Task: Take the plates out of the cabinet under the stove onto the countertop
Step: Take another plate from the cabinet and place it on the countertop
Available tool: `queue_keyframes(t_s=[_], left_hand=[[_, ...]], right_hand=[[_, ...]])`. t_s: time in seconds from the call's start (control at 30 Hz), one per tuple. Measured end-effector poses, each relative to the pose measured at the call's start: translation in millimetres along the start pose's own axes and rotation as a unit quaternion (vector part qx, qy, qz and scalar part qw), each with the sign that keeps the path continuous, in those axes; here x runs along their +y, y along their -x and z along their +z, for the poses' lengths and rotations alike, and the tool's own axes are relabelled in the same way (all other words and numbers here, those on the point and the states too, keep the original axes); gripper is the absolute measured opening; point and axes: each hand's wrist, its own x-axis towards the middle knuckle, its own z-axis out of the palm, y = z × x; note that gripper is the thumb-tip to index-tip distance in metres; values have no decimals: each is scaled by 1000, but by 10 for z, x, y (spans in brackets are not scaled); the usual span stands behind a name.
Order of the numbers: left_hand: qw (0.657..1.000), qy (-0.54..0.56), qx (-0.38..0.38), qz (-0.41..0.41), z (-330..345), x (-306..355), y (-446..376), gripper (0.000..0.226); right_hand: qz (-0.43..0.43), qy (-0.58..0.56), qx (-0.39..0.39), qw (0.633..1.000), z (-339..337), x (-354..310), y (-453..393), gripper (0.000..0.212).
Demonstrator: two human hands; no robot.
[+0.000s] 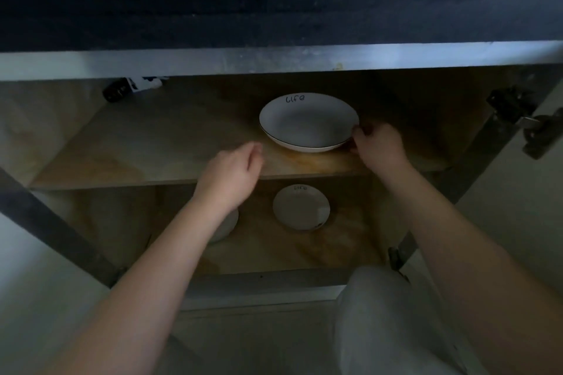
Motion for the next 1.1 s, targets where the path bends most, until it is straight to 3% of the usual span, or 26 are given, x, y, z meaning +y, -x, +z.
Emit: queue_keyframes(t_s=[0.1, 0.23, 0.33, 0.43, 0.57, 0.73, 0.9, 1.1], left_hand=[[978, 198, 18, -70, -63, -53, -167, 42], [873, 449, -12, -192, -26, 41, -301, 40], [812, 532, -9, -241, -29, 22, -345, 41], [787, 558, -21, -261, -38, -11, -409, 43], [793, 543, -30, -276, -11, 51, -508, 49], [830, 481, -41, -280, 50, 171, -595, 52], [835, 466, -22, -291, 50, 211, -573, 51], [856, 461, 20, -232, -120, 45, -175, 44]], right_hand=[[56, -85, -38, 994, -17, -50, -183, 34], [85, -102, -68, 989, 8, -102, -250, 45], [73, -51, -60, 994, 2, -126, -178, 40], [93, -80, -70, 990, -8, -97, -44, 43], [87, -126, -85, 985, -19, -54, 64, 51], [46, -14, -56, 997, -103, -137, -3, 42], [39, 24, -67, 997, -57, -282, -15, 43], [83, -118, -83, 986, -69, -235, 185, 52]])
